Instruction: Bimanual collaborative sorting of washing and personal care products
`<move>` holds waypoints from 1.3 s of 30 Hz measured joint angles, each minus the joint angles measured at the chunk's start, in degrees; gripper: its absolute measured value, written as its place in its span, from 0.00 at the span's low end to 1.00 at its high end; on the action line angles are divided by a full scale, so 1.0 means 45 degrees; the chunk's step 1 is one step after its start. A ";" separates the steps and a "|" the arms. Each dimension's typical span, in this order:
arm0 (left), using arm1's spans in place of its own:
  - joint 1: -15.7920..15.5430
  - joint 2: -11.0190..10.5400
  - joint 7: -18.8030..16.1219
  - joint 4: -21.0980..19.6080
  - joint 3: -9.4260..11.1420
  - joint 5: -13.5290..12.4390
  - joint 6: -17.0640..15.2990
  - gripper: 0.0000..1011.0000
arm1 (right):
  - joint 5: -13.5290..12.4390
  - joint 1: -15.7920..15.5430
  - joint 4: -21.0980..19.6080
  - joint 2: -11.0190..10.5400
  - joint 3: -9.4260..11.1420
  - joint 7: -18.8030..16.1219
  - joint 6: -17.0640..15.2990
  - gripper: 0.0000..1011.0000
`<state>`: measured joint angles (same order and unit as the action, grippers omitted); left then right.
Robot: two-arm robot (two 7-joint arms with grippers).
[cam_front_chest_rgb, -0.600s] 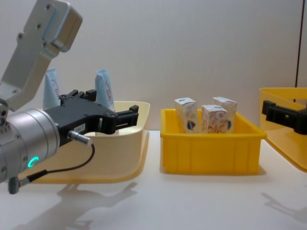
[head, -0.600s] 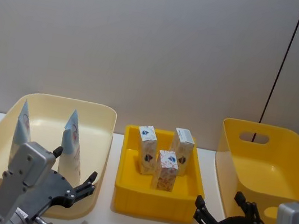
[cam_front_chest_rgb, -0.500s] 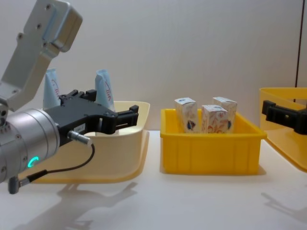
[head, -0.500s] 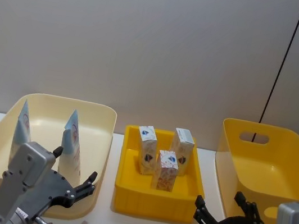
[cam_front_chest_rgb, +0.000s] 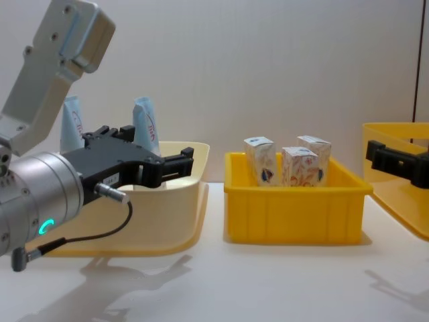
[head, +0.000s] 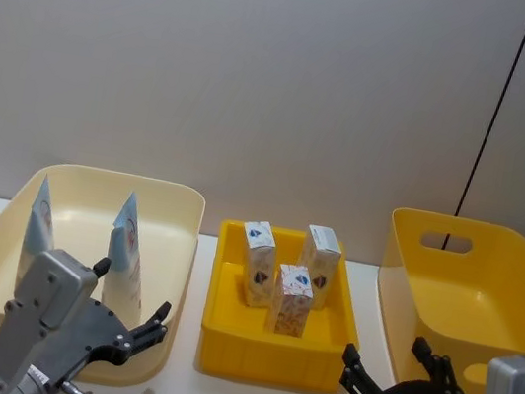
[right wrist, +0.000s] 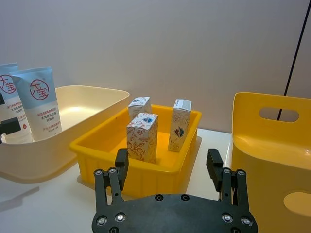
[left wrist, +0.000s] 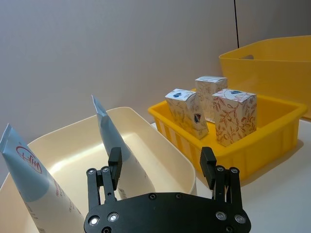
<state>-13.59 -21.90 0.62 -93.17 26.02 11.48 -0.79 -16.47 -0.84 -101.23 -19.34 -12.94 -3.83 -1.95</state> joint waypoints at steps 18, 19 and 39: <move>0.0000 0.0000 0.0000 0.0000 0.0000 0.0000 0.0000 0.99 | 0.0000 0.0000 0.0000 0.0000 0.0000 0.0000 0.0000 0.99; -0.0001 0.0000 0.0000 0.0000 0.0000 0.0000 0.0000 0.99 | 0.0000 -0.0001 0.0000 0.0000 0.0000 0.0000 0.0000 0.99; -0.0062 0.0128 0.0152 0.0092 -0.0239 0.0354 -0.0384 0.99 | 0.0000 0.0000 0.0000 0.0000 0.0001 0.0000 0.0000 0.99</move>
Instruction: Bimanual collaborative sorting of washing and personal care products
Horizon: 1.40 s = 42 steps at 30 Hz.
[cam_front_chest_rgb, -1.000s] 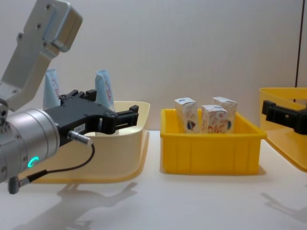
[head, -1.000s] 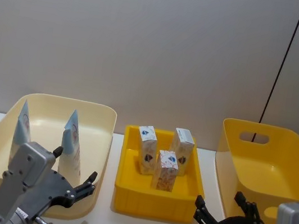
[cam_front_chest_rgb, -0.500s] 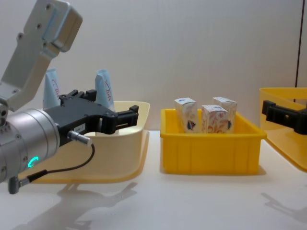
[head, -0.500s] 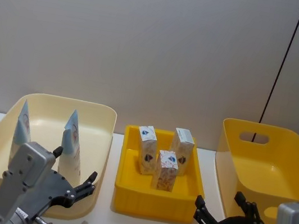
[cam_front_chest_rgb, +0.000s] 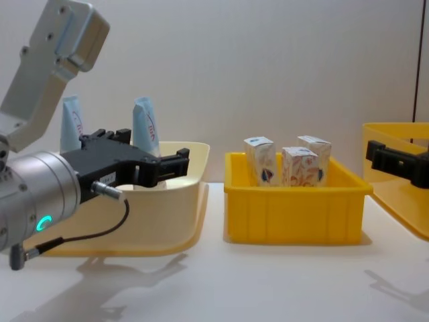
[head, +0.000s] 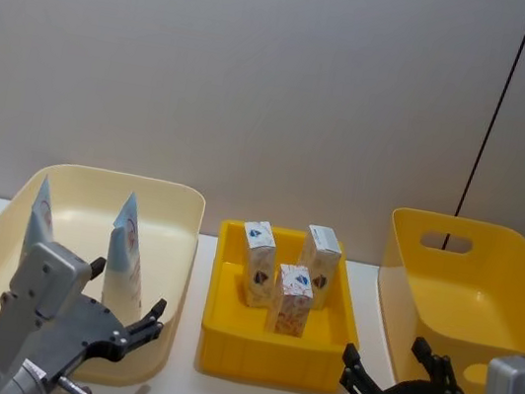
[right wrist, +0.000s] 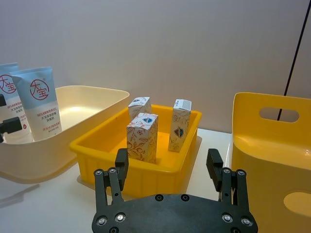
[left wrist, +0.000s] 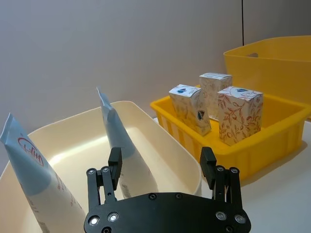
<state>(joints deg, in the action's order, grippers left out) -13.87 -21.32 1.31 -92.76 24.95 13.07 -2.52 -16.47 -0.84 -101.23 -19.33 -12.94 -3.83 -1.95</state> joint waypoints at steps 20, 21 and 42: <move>-0.0506 0.0597 0.0321 0.0793 -0.0716 0.1067 -0.1146 0.99 | 0.0000 0.0000 0.0000 0.0000 -0.0001 0.0000 0.0000 0.99; -0.0543 0.0638 0.0321 0.0853 -0.0761 0.1098 -0.1172 0.99 | 0.0000 0.0000 0.0000 0.0000 0.0000 0.0000 0.0001 0.99; -0.1298 0.1133 0.1195 0.1769 -0.1025 0.1418 -0.0723 0.99 | 0.0000 0.0000 0.0000 -0.0001 -0.0001 0.0000 0.0000 0.99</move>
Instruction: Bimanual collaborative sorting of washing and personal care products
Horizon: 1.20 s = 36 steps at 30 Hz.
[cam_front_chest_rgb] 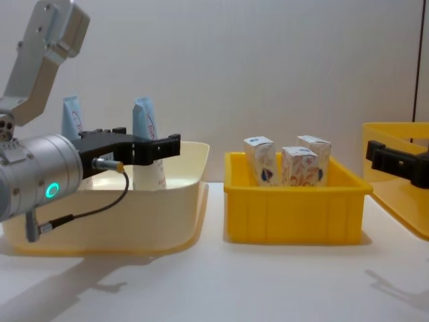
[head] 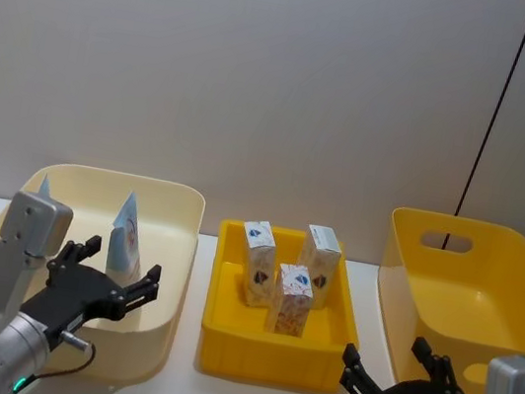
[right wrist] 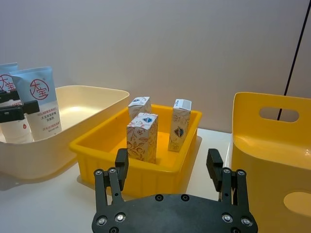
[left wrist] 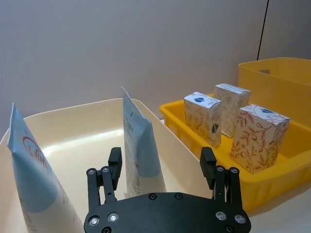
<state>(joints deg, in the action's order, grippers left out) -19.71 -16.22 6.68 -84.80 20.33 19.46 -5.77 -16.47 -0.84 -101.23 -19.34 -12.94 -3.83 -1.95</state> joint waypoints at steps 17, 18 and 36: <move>-0.0423 0.0286 0.0050 0.0506 -0.0062 -0.0191 0.0000 0.91 | 0.0000 0.0001 0.0000 0.0001 0.0000 0.0000 0.0000 0.99; -0.0447 0.0303 0.0050 0.0534 -0.0065 -0.0208 -0.0008 0.89 | 0.0000 0.0000 0.0000 0.0001 0.0000 0.0000 0.0000 0.99; -0.0576 0.0386 0.0041 0.0687 -0.0083 -0.0303 -0.0066 0.34 | 0.0000 0.0000 0.0000 0.0000 0.0000 0.0000 0.0000 0.99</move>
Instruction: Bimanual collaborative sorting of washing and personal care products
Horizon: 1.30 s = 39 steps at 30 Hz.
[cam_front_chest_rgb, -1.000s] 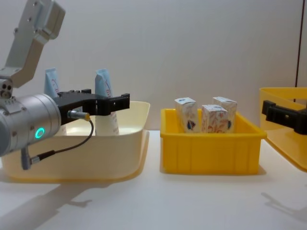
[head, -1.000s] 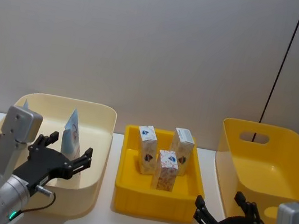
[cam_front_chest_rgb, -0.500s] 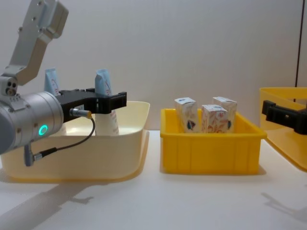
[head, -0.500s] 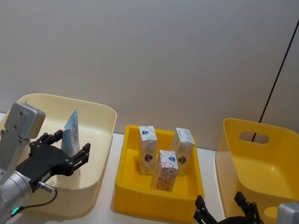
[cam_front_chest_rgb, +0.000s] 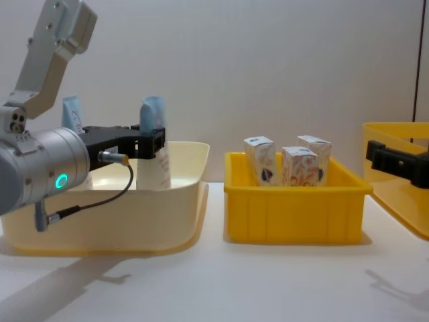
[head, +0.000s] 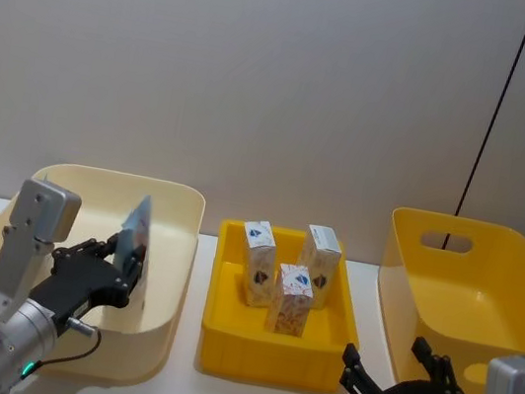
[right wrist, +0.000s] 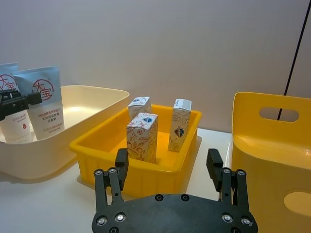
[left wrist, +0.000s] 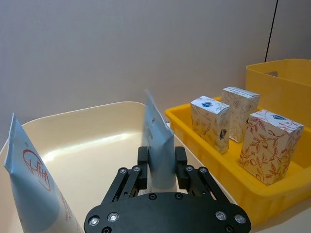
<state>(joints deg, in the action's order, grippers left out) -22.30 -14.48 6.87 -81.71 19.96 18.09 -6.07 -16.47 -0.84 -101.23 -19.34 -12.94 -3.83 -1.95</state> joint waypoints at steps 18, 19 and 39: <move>-0.0019 -0.0001 0.0110 0.0024 -0.0058 -0.0004 0.0066 0.15 | 0.0000 0.0000 0.0000 0.0000 0.0000 0.0000 0.0000 0.99; -0.0019 -0.0004 0.0133 0.0023 -0.0068 0.0000 0.0090 0.14 | 0.0000 0.0001 0.0000 0.0000 0.0000 0.0000 0.0000 0.99; -0.0169 -0.0741 0.2423 -0.0981 -0.0922 0.1250 0.1401 0.14 | 0.0000 0.0000 0.0000 0.0000 0.0000 0.0000 0.0000 0.99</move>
<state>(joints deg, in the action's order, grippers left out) -23.06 -17.81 17.77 -86.12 15.81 23.72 0.24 -16.46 -0.84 -101.23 -19.34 -12.94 -3.83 -1.95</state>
